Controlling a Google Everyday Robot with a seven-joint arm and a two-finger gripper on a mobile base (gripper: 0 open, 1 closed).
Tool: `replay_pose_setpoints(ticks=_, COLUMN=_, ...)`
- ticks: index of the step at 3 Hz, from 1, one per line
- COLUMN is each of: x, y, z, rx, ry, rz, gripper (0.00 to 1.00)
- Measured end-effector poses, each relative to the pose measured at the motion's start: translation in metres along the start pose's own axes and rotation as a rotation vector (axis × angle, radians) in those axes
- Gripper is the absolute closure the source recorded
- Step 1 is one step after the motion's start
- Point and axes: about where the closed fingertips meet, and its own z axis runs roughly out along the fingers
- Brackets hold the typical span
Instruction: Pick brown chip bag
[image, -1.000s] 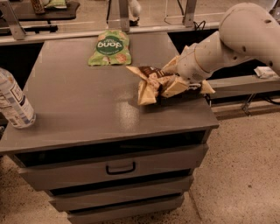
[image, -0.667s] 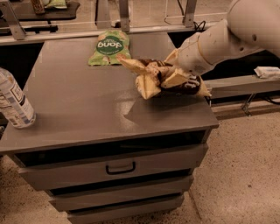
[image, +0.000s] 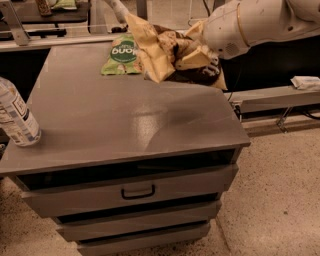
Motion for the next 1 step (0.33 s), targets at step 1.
replay_pose_setpoints(ticks=1, x=-0.0059, y=-0.0011, z=-0.0003, rx=0.001, ry=-0.014, rz=0.002, gripper=1.00)
